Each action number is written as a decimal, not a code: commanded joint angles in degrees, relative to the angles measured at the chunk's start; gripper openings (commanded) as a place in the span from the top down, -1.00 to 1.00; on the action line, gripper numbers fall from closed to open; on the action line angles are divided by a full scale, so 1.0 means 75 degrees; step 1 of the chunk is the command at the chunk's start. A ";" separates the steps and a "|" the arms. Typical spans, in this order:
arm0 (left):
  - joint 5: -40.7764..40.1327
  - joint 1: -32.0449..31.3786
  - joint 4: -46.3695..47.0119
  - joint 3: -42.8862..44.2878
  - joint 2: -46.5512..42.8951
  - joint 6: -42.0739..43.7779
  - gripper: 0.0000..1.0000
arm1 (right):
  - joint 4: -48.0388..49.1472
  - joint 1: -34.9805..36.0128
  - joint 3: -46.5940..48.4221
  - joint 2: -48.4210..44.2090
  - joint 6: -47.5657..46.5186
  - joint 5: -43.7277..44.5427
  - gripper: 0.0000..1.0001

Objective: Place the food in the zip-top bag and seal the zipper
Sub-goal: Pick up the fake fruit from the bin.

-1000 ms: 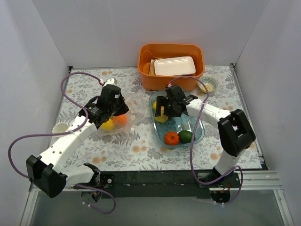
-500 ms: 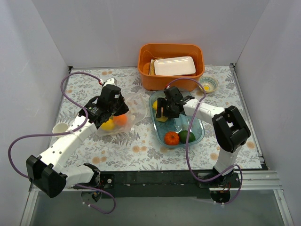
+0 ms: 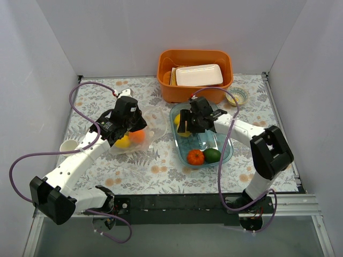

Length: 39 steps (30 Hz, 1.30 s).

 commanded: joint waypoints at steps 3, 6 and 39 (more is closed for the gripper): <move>0.0248 0.0020 0.0146 -0.0020 -0.0190 0.0021 1.00 | 0.0005 -0.0032 -0.0121 -0.0833 -0.0100 -0.0198 0.07; 0.0295 0.0009 0.0240 -0.0009 -0.0191 0.0032 1.00 | -0.0042 -0.0032 -0.0157 -0.1032 -0.0077 -0.0245 0.07; 0.0354 0.0020 0.0240 0.0027 -0.0050 0.0091 1.00 | -0.0124 0.0343 0.0546 -0.1983 0.0099 -0.1159 0.06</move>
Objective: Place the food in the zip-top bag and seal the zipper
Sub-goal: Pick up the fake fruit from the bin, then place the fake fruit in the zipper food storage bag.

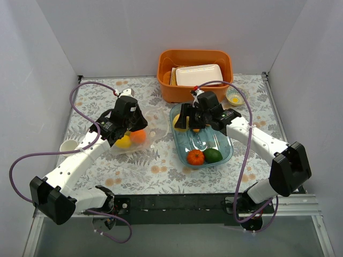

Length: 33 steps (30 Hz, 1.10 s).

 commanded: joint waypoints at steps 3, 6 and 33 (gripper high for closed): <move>0.0138 0.0020 0.0115 0.0018 -0.0041 0.0036 1.00 | 0.0217 0.0373 0.0622 -0.0103 0.0041 -0.0253 0.06; 0.0150 0.0020 0.0138 -0.0005 -0.0053 0.0036 1.00 | 0.0346 0.0536 0.0728 -0.0068 0.0053 -0.0358 0.05; -0.0365 0.0020 -0.0143 0.0100 -0.0685 -0.0257 1.00 | -0.0569 0.1158 0.4255 0.3097 -0.0943 -0.1016 -0.71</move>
